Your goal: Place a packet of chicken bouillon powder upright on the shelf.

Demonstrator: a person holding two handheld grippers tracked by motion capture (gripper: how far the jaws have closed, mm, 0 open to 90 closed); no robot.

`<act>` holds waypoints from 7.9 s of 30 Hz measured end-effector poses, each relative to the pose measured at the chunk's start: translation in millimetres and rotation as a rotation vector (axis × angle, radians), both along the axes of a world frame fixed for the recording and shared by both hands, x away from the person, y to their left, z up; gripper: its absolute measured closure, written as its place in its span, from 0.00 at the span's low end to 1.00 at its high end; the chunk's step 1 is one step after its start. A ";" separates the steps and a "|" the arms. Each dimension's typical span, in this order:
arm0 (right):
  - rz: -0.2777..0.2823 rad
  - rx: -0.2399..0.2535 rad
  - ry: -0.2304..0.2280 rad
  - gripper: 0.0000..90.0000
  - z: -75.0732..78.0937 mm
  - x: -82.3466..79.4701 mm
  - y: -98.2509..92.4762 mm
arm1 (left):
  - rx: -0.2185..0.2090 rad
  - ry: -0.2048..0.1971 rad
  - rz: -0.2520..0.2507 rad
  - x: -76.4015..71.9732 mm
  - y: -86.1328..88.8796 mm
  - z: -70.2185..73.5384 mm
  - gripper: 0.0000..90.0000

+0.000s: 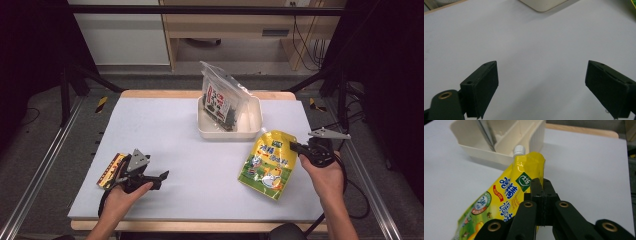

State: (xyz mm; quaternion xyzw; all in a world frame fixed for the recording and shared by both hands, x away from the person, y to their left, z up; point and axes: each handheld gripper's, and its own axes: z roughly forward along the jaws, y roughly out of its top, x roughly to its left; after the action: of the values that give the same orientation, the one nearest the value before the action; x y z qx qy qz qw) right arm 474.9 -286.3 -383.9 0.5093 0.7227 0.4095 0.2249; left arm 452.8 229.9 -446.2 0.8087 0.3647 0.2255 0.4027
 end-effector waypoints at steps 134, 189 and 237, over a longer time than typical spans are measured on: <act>0.821 -0.277 -0.061 0.76 57.9 3.2 186.9 | 0.361 0.090 -0.604 43.2 -91.3 135.0 0.78; 0.321 -0.212 0.148 1.00 117.1 6.0 53.2 | 0.093 0.050 -0.133 7.0 -40.6 28.4 0.10; -0.015 -0.050 0.097 1.00 175.3 81.9 52.3 | 0.056 0.013 -0.023 -1.3 -6.8 3.2 0.10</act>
State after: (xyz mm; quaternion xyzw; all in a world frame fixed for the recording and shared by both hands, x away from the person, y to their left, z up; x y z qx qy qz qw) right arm 556.9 -234.0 -208.5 0.5284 0.7388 0.3645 0.2054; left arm 451.5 223.1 -443.0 0.8251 0.3516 0.2257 0.3802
